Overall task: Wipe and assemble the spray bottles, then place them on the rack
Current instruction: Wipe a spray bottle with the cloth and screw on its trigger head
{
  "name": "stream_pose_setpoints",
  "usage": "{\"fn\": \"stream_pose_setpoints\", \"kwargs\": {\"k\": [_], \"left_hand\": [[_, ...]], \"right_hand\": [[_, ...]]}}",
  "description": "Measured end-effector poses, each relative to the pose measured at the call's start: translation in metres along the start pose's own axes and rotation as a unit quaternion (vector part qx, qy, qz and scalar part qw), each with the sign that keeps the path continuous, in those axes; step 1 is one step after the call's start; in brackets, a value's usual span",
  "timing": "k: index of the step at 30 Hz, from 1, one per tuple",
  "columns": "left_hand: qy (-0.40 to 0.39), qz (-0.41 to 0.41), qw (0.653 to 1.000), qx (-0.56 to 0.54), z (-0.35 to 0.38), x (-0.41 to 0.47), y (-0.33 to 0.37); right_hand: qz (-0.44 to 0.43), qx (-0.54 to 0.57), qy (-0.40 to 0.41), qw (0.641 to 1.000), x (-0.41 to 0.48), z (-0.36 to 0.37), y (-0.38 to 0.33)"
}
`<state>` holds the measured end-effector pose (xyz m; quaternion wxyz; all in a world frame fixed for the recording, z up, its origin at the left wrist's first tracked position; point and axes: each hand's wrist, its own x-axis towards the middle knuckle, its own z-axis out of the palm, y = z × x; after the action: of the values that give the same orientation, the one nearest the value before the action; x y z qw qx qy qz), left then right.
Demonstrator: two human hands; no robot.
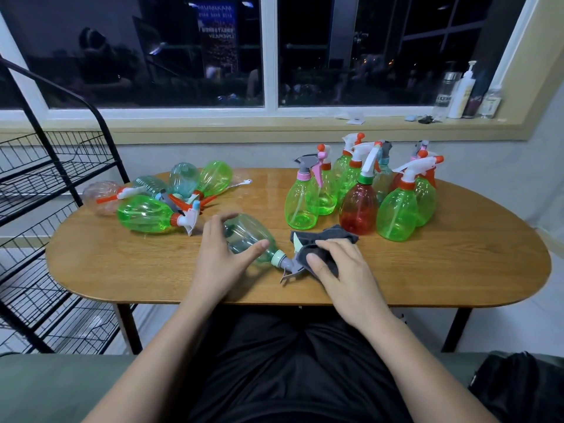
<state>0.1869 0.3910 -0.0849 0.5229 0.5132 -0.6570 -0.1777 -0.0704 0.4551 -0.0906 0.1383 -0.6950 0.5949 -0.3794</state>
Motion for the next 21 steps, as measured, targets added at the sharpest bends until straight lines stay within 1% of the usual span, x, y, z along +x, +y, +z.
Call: {"fn": "stream_pose_setpoints", "kwargs": {"k": [1, 3, 9, 14, 16, 17, 18, 21], "left_hand": [[0.000, -0.003, 1.000, -0.005, 0.000, 0.000, -0.001], [-0.003, -0.007, 1.000, -0.012, -0.001, 0.000, -0.002], [-0.001, -0.007, 1.000, -0.028, -0.004, 0.001, -0.002], [0.001, -0.013, 1.000, -0.027, -0.005, 0.002, -0.003], [0.002, -0.012, 1.000, -0.024, -0.004, 0.001, -0.004], [0.001, -0.011, 1.000, -0.023, -0.003, 0.001, -0.004], [-0.001, -0.010, 1.000, -0.023, -0.003, 0.000, -0.004], [0.001, -0.006, 1.000, -0.023, -0.003, 0.002, -0.006]], "right_hand": [[-0.008, -0.019, 0.009, 1.000, -0.001, 0.001, 0.000], [-0.006, -0.046, 0.002, 0.999, -0.002, 0.002, 0.001], [0.002, -0.027, -0.012, 1.000, -0.001, -0.005, 0.001], [0.000, -0.081, -0.027, 0.996, 0.001, 0.001, 0.006], [-0.017, -0.096, -0.001, 0.995, 0.004, 0.004, 0.008], [-0.015, -0.089, 0.020, 0.996, 0.006, 0.003, 0.007], [0.003, -0.068, 0.036, 0.997, 0.008, 0.002, 0.006], [0.081, 0.057, 0.076, 0.992, 0.018, -0.008, 0.001]]}}
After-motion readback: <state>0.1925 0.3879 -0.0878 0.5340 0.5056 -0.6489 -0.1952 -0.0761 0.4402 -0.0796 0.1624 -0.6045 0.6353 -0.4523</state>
